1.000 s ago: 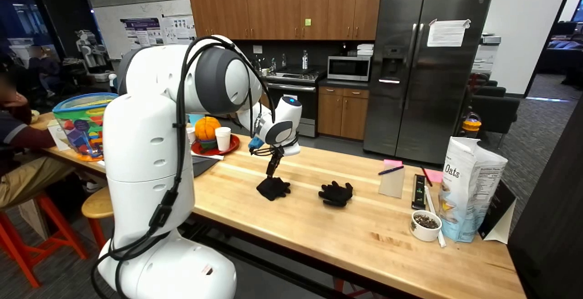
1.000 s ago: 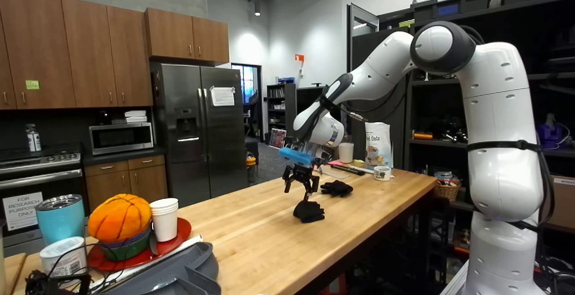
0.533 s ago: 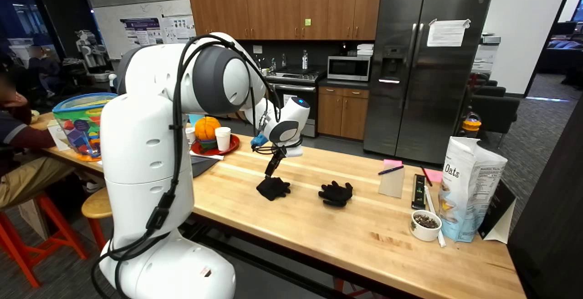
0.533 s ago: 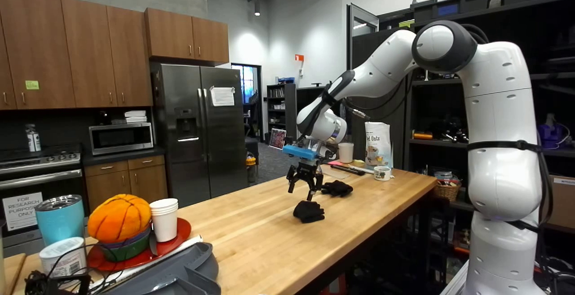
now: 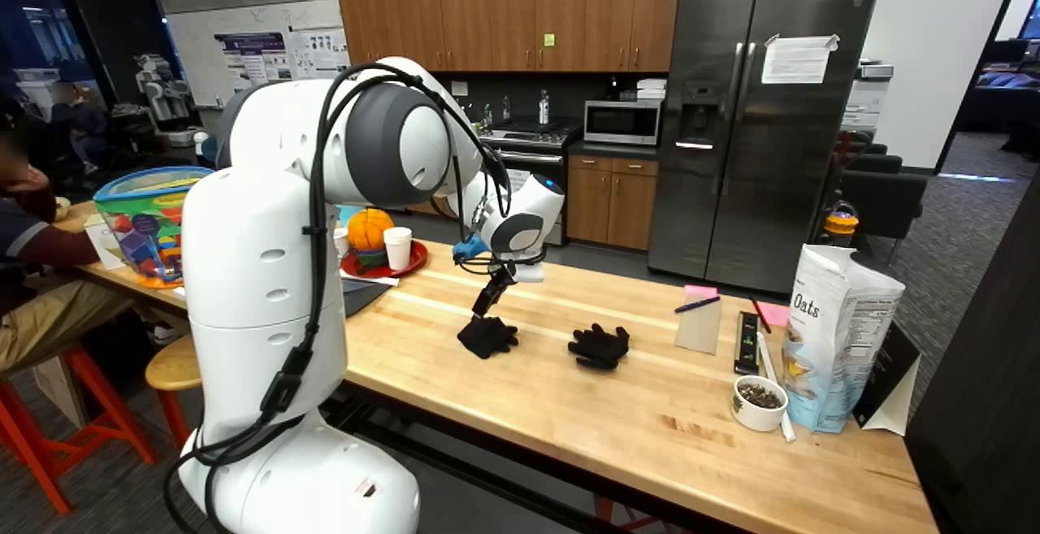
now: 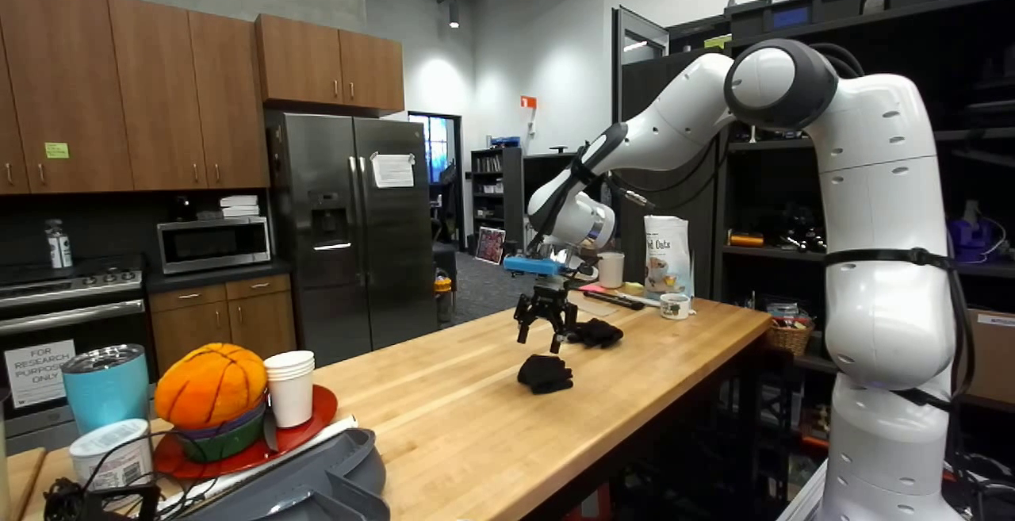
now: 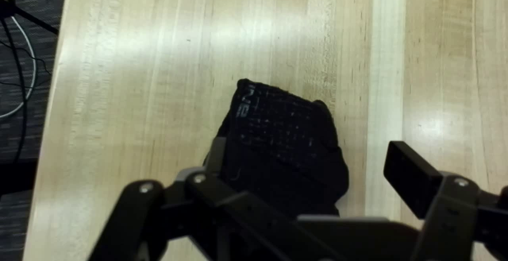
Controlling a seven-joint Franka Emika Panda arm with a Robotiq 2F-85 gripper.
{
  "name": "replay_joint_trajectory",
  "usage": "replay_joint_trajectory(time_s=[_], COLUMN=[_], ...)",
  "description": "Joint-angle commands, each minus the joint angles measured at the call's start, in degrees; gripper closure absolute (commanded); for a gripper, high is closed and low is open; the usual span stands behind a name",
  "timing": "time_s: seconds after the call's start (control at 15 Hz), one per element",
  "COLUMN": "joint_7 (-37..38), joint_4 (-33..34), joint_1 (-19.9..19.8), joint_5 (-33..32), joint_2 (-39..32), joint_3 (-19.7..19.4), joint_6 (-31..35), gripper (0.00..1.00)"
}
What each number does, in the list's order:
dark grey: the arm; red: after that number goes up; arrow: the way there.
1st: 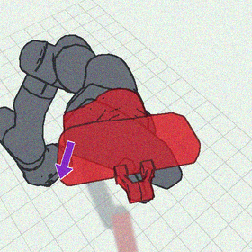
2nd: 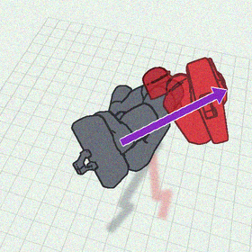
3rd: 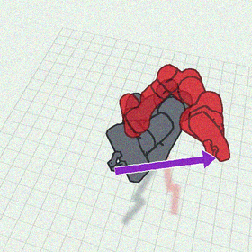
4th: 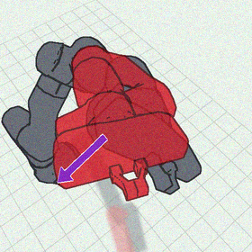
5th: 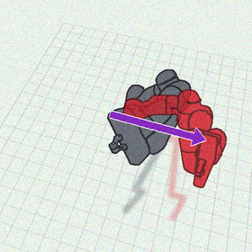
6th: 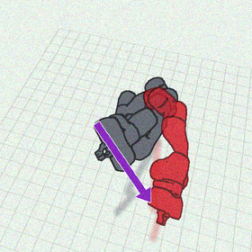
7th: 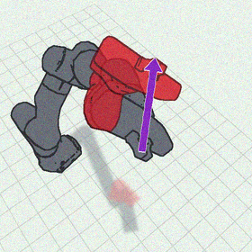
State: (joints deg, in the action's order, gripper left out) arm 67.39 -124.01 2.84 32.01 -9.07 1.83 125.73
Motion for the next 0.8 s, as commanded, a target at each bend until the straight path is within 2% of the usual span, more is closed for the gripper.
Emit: replay_joint_trajectory(time_s=[0.0,0.6,0.67,0.73], joint_7=[2.48,9.11,9.49,9.73], joint_4=[2.97,7.07,7.36,7.76], joint_1=[-0.65,-0.33,-0.18,-0.13], joint_5=[-0.35,-4.11,-4.79,-5.37], joint_2=[-1.98,-7.91,-8.41,-8.91], joint_3=[-0.81,-2.28,-2.17,-2.14], joint_6=[-3.75,-3.8,-3.92,-4.18], gripper=[0.0,0.0,0.1,0.26])
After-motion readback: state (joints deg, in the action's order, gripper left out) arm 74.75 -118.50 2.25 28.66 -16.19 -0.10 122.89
